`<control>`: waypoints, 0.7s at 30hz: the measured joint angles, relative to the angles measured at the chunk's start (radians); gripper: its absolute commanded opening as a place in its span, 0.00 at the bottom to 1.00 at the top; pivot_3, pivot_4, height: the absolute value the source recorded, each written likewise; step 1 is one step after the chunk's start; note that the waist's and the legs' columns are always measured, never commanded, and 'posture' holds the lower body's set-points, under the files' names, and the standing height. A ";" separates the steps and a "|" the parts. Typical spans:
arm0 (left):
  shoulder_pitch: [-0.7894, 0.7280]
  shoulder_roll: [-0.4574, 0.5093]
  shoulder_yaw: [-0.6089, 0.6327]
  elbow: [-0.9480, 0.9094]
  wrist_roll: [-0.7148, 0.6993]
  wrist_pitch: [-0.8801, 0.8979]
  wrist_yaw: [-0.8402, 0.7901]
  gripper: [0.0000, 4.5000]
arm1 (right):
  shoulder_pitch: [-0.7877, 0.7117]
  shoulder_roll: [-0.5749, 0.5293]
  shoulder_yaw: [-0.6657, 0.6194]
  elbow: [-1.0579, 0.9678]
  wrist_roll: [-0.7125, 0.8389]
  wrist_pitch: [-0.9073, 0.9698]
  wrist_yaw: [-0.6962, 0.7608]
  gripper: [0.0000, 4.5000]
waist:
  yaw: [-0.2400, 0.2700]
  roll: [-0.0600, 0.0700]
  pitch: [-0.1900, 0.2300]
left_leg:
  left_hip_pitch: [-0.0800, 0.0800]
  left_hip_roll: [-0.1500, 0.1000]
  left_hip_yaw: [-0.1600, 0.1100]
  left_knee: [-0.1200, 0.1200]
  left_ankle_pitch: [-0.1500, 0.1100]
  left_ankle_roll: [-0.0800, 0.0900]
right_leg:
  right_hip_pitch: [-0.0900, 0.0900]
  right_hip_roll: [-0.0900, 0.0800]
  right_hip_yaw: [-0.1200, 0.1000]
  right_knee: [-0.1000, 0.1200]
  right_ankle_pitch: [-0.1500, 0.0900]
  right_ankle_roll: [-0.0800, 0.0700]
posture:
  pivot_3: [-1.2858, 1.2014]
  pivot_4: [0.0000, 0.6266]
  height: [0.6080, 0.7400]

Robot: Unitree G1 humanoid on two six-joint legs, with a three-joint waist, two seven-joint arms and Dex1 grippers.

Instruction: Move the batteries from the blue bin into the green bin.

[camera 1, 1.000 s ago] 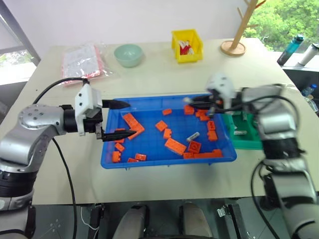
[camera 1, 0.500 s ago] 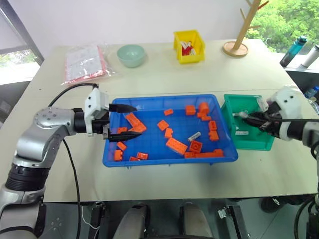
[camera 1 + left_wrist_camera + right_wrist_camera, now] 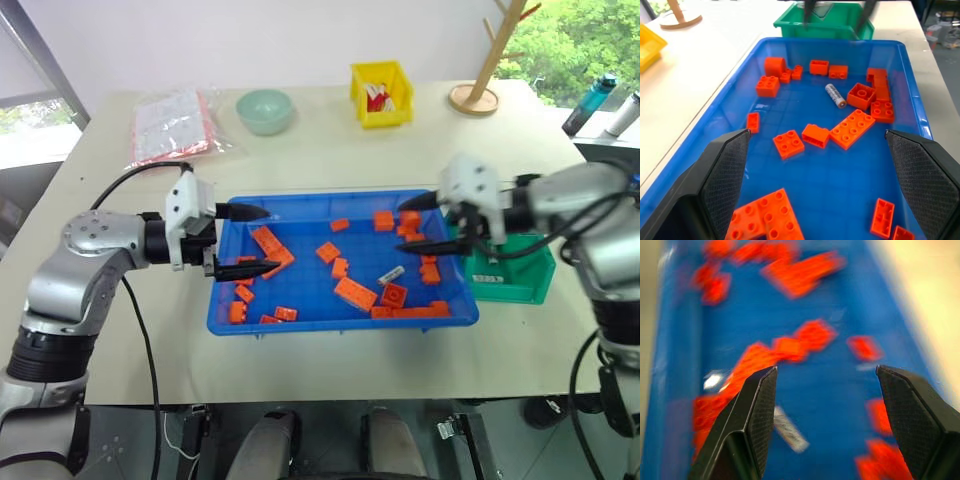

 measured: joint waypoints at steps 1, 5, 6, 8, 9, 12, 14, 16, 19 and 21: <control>0.001 0.001 0.000 -0.003 0.000 0.000 0.004 1.00 | -0.012 0.023 0.039 0.063 -0.019 -0.045 0.027 0.71 | 0.000 0.000 0.000 | 0.000 0.000 0.000 0.000 0.000 0.000 | 0.000 0.000 0.000 0.000 0.000 0.000 | 0.52 0.24 0.84; 0.004 0.005 0.001 -0.038 0.002 0.003 0.024 1.00 | -0.114 0.119 0.149 0.346 -0.131 -0.229 0.039 0.71 | -0.009 0.000 0.000 | 0.000 0.001 0.001 -0.001 0.000 0.000 | -0.002 0.001 0.000 0.000 0.000 0.000 | 0.52 0.24 0.84; 0.005 0.005 0.001 -0.047 0.001 0.005 0.030 1.00 | -0.134 0.128 0.163 0.405 -0.161 -0.276 0.038 0.71 | -0.009 0.000 0.000 | 0.000 0.001 0.001 -0.001 0.000 0.000 | -0.002 0.001 0.000 0.000 0.000 0.000 | 0.52 0.24 0.84; 0.012 0.010 0.007 -0.062 -0.001 0.016 0.037 1.00 | -0.177 0.142 0.187 0.525 -0.209 -0.383 0.044 0.71 | -0.010 0.000 0.000 | 0.000 0.001 0.001 -0.001 0.000 0.000 | -0.002 0.001 0.000 0.000 0.000 0.000 | 0.52 0.24 0.84; 0.018 0.015 0.012 -0.066 -0.001 0.020 0.042 1.00 | -0.192 0.148 0.192 0.571 -0.225 -0.425 0.047 0.71 | -0.011 0.000 0.000 | 0.000 0.001 0.001 -0.001 0.000 0.000 | -0.002 0.001 0.000 0.000 0.000 0.000 | 0.52 0.24 0.84; 0.039 0.029 0.038 -0.078 -0.002 0.027 0.054 1.00 | -0.235 0.157 0.205 0.711 -0.273 -0.564 0.063 0.71 | -0.014 0.000 0.000 | 0.000 0.001 0.000 -0.001 0.000 0.000 | -0.002 0.001 -0.001 0.000 0.000 0.000 | 0.52 0.24 0.84; 0.041 0.029 0.041 -0.085 -0.003 0.028 0.058 1.00 | -0.256 0.167 0.207 0.751 -0.280 -0.604 0.088 0.71 | -0.015 0.000 0.000 | 0.000 0.001 0.000 -0.001 0.000 0.000 | -0.002 0.001 -0.001 0.000 0.000 0.000 | 0.52 0.24 0.84; 0.049 0.030 0.047 -0.098 -0.007 0.035 0.064 1.00 | -0.275 0.177 0.203 0.791 -0.276 -0.609 0.124 0.71 | -0.015 0.000 0.000 | 0.000 0.001 0.000 -0.001 0.000 0.000 | -0.001 0.001 -0.001 0.000 0.000 0.000 | 0.52 0.24 0.84; 0.063 0.035 0.056 -0.100 -0.010 0.039 0.068 1.00 | -0.300 0.183 0.174 0.834 -0.261 -0.591 0.152 0.71 | -0.017 0.000 0.000 | 0.000 0.001 0.000 -0.001 0.000 0.000 | -0.002 0.001 -0.001 0.000 0.000 0.000 | 0.52 0.24 0.84; 0.069 0.037 0.064 -0.100 -0.010 0.042 0.070 1.00 | -0.308 0.183 0.154 0.856 -0.257 -0.588 0.159 0.71 | -0.019 0.000 0.000 | 0.000 0.001 0.000 -0.001 0.000 0.000 | -0.002 0.001 -0.001 0.000 0.000 0.000 | 0.52 0.24 0.84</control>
